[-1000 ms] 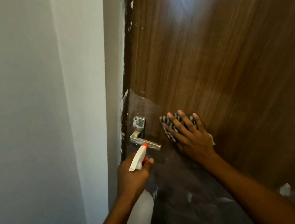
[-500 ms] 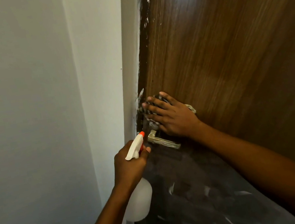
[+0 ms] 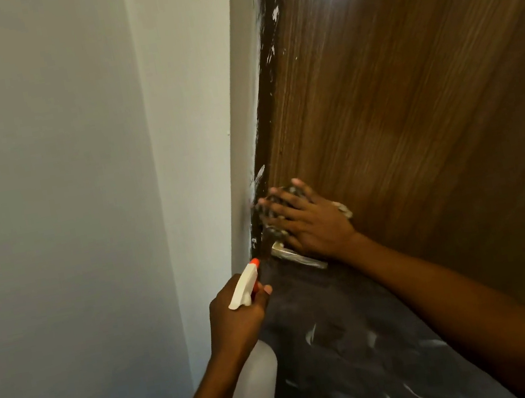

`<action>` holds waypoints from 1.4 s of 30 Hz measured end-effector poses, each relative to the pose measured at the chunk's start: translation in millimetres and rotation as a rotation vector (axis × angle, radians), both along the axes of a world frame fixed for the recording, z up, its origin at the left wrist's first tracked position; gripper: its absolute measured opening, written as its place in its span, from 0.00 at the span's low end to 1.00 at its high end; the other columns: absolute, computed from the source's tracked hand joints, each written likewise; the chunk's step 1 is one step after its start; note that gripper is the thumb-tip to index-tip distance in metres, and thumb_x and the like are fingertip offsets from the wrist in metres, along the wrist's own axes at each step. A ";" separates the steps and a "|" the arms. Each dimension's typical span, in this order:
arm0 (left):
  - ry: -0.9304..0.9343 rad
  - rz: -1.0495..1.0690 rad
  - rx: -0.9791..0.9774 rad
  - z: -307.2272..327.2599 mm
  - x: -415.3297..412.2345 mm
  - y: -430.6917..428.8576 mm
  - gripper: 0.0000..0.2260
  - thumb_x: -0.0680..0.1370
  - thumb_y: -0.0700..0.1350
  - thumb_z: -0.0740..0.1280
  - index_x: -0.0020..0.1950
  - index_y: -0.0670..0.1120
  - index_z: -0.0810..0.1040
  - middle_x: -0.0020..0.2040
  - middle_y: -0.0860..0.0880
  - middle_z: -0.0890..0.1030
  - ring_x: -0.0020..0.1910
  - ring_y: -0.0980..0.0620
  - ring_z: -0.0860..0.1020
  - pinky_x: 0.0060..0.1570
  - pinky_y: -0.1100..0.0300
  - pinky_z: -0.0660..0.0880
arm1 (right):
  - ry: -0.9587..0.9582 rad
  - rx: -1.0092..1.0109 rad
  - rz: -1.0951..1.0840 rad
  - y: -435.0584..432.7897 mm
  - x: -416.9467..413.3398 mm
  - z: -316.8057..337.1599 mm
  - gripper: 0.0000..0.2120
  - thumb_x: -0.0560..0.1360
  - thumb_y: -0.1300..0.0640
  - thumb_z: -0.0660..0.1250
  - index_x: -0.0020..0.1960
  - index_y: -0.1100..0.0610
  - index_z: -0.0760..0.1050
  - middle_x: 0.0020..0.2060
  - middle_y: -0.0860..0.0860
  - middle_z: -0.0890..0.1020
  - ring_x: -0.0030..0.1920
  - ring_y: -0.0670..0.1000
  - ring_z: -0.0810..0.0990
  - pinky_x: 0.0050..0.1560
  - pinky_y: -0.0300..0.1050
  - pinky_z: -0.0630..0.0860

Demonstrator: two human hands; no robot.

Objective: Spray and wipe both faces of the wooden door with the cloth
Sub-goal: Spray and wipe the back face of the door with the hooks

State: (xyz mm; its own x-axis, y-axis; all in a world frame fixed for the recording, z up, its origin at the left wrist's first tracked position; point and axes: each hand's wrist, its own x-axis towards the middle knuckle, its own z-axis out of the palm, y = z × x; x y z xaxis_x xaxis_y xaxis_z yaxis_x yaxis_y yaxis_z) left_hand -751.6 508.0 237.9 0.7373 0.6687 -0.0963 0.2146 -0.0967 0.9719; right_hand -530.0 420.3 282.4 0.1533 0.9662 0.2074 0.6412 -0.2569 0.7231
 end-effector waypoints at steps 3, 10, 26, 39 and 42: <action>-0.006 0.008 -0.011 -0.1 -6.9 2.6 0.19 0.74 0.45 0.70 0.63 0.43 0.73 0.60 0.42 0.78 0.52 0.47 0.78 0.58 0.50 0.74 | 0.019 -0.169 0.045 30.5 0.7 4.1 0.25 0.82 0.42 0.51 0.73 0.51 0.71 0.73 0.52 0.71 0.78 0.57 0.59 0.78 0.61 0.42; 0.008 -0.048 0.053 16.9 -7.0 24.8 0.15 0.73 0.48 0.70 0.57 0.51 0.71 0.57 0.45 0.79 0.49 0.48 0.80 0.55 0.48 0.78 | 0.004 -0.099 0.116 -39.0 21.7 0.8 0.24 0.82 0.47 0.51 0.76 0.50 0.67 0.79 0.50 0.60 0.79 0.57 0.54 0.78 0.62 0.48; -0.002 -0.022 0.025 58.4 3.9 36.2 0.19 0.75 0.46 0.69 0.64 0.44 0.73 0.59 0.43 0.79 0.53 0.46 0.79 0.58 0.52 0.76 | 0.027 -0.149 0.050 53.1 1.8 19.7 0.25 0.82 0.44 0.55 0.75 0.53 0.68 0.77 0.55 0.65 0.79 0.60 0.55 0.77 0.62 0.39; 0.054 -0.058 0.085 50.7 -2.5 18.5 0.21 0.74 0.52 0.69 0.65 0.48 0.71 0.61 0.45 0.78 0.54 0.45 0.79 0.56 0.45 0.77 | 0.013 0.003 0.050 -23.7 3.5 -0.5 0.27 0.82 0.43 0.53 0.79 0.48 0.60 0.80 0.53 0.56 0.80 0.58 0.48 0.77 0.65 0.37; 0.055 -0.045 0.075 51.5 0.6 23.9 0.22 0.74 0.51 0.69 0.65 0.48 0.71 0.61 0.45 0.78 0.54 0.44 0.79 0.55 0.44 0.78 | 0.028 -0.060 0.056 14.5 0.8 9.4 0.26 0.82 0.41 0.55 0.77 0.48 0.64 0.79 0.52 0.60 0.80 0.58 0.49 0.76 0.64 0.32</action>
